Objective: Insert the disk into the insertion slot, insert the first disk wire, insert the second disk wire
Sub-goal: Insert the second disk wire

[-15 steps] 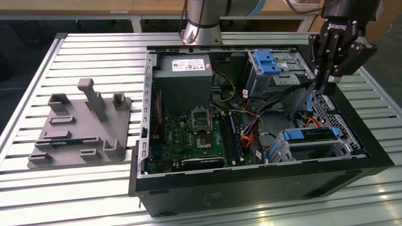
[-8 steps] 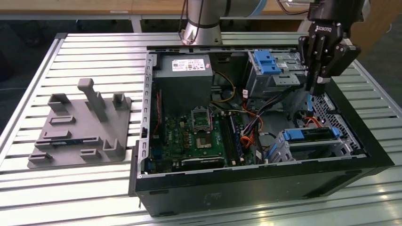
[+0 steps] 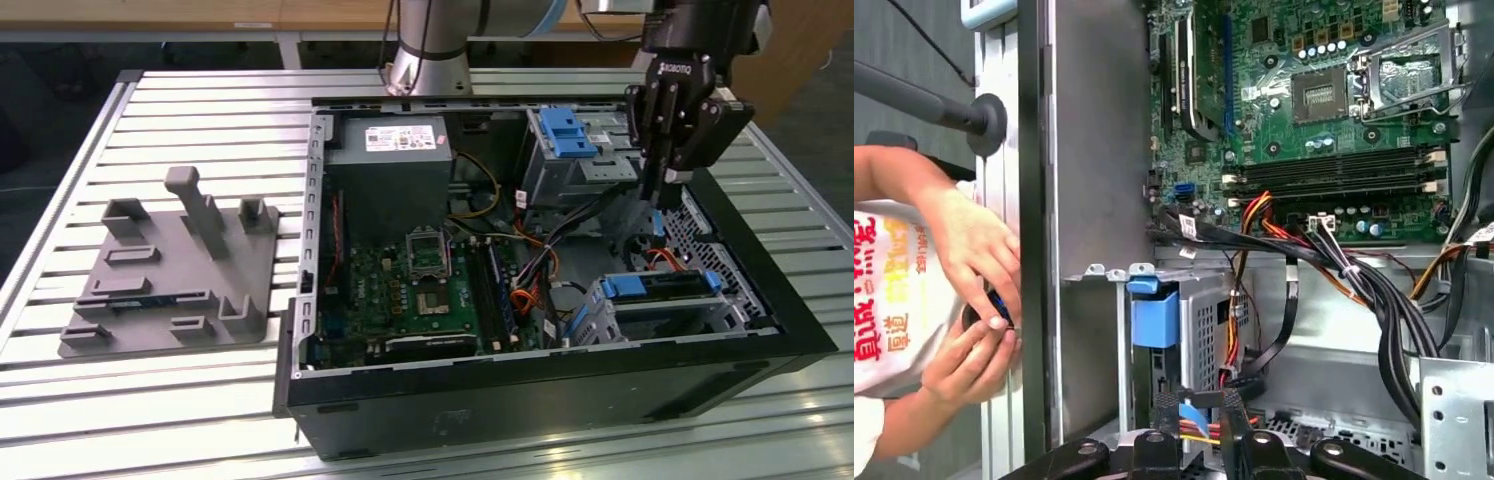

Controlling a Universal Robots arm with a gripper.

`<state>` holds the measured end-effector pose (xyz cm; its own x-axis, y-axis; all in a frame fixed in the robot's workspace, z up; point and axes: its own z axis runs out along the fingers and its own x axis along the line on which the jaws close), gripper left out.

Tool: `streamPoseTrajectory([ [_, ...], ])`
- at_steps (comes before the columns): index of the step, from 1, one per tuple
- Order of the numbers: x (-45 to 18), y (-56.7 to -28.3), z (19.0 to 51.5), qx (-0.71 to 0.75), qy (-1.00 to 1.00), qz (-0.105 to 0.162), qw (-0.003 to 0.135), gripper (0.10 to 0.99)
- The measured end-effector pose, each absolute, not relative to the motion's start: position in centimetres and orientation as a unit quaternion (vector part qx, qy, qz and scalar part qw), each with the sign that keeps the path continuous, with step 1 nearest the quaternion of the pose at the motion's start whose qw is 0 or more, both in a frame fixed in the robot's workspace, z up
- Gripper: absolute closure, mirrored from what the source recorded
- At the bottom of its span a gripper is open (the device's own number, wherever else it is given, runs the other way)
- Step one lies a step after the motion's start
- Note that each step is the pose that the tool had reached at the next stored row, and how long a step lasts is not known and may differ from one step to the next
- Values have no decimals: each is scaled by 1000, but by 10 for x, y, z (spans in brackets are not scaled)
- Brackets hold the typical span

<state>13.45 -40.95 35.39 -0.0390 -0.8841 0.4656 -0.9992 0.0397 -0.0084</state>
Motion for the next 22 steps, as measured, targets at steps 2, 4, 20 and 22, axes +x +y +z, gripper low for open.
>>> streamPoseTrajectory([
  [2, 134, -409, 350, 669, -698, 180, 181, 784],
  [4, 134, -409, 350, 668, -696, 184, 186, 784],
  [20, 134, -418, 334, 673, -690, 188, 188, 784],
  [22, 134, -418, 332, 675, -689, 188, 188, 784],
])
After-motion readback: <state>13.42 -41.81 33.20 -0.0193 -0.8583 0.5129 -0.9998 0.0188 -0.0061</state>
